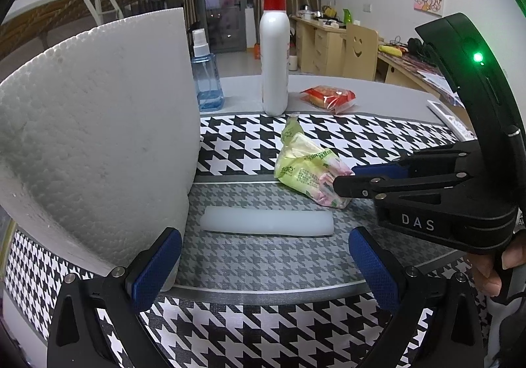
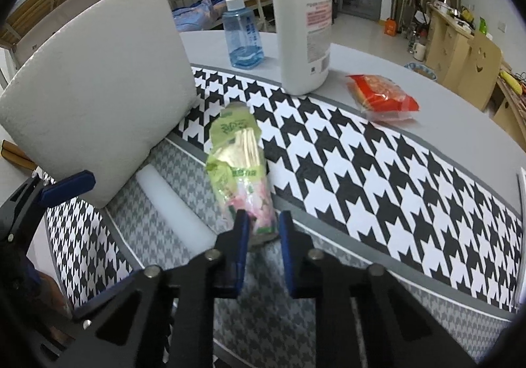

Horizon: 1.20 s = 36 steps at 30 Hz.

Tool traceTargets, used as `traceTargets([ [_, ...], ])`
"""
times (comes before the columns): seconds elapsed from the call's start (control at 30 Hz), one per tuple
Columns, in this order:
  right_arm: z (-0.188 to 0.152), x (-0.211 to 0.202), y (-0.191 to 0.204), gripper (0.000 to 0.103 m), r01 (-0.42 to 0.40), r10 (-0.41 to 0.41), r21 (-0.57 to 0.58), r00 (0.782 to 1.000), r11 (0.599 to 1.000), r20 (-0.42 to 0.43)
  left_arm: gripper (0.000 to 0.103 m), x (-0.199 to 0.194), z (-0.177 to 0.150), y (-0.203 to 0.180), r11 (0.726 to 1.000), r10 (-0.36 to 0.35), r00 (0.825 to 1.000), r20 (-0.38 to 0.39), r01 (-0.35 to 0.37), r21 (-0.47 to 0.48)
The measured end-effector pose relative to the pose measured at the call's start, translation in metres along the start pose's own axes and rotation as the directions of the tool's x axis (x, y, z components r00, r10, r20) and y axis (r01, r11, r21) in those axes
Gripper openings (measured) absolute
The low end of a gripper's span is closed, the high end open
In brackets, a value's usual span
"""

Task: Organize soft objects
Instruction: 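Close the right tool on the wrapped snack pack and lift it, then hold the snack pack up with the right tool while the left tool reaches the foam tube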

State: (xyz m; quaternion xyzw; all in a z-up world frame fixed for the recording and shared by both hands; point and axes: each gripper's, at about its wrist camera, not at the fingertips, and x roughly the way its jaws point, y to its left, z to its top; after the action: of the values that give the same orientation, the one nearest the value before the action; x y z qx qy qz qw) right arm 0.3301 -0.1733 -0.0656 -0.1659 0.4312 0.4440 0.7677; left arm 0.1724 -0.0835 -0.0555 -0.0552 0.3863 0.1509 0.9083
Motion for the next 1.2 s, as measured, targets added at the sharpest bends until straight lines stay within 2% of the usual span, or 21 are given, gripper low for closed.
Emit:
traceTargets([
  [0.77,-0.039,-0.079,-0.028,0.02,0.06,-0.061,0.023,0.996,0.998,0.058,0.102,-0.008,0.004,-0.014,1.0,-0.02,0.999,0.026,0.02,0.009],
  [1.1,-0.048,-0.094,-0.046,0.02,0.04,-0.045,0.063,0.996,0.997,0.081,0.101,0.007,0.008,-0.028,0.997,0.052,0.998,0.017,-0.053,0.06],
  [1.2,-0.05,-0.098,-0.052,0.02,0.03,-0.037,0.076,0.996,0.997,0.086,0.099,0.014,0.009,-0.03,0.994,0.079,0.997,0.008,-0.08,0.079],
])
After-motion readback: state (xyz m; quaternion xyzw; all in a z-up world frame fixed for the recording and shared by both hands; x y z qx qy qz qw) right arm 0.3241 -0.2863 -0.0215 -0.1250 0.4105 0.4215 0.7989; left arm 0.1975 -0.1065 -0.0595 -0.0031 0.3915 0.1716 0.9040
